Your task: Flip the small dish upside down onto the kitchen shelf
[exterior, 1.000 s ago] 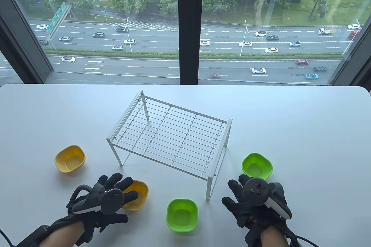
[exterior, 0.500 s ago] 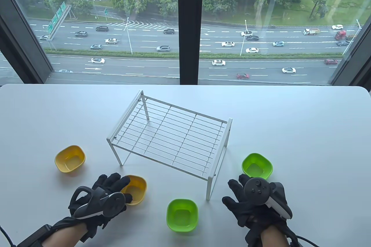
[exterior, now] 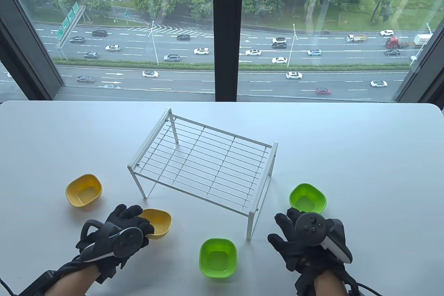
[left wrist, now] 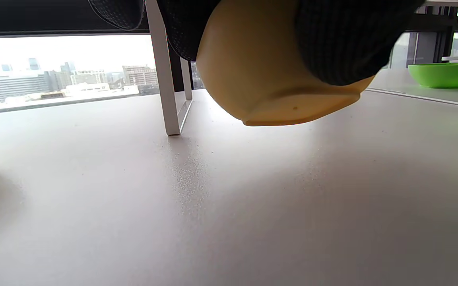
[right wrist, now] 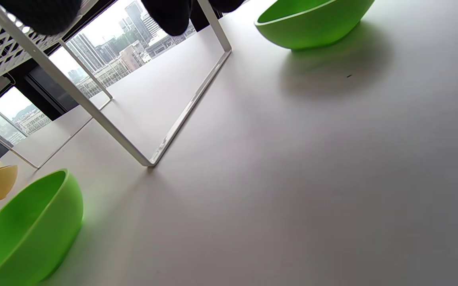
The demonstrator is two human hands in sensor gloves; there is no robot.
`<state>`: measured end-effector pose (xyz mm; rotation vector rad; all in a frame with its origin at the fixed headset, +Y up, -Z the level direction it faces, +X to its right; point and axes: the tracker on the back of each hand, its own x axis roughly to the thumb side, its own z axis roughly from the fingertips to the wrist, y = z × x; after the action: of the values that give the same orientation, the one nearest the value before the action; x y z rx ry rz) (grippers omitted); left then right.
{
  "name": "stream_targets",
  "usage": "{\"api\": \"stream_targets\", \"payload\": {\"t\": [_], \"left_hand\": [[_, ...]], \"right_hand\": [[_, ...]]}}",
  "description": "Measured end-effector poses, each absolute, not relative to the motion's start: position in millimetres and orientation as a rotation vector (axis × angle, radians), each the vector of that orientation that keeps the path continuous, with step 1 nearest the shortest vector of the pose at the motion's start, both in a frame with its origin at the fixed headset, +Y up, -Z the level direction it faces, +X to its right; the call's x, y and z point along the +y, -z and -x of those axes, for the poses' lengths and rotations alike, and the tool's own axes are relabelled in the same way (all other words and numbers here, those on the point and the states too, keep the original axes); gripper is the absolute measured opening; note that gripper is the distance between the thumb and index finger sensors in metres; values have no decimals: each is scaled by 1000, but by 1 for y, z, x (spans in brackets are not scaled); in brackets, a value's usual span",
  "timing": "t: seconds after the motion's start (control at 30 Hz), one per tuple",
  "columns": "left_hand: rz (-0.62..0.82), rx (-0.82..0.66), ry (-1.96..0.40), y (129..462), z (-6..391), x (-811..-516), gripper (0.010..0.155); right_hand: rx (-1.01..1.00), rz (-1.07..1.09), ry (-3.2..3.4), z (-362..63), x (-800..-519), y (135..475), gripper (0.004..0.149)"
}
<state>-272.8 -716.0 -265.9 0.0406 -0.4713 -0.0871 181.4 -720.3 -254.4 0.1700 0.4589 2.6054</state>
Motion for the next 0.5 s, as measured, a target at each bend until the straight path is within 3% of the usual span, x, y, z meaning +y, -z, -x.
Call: {"api": "stream_targets", "payload": {"t": [0.5], "left_hand": [[-97,-489,31,261,277,-704,53]], "right_hand": [[463,-170,-2591,-182,-721,254,78]]}}
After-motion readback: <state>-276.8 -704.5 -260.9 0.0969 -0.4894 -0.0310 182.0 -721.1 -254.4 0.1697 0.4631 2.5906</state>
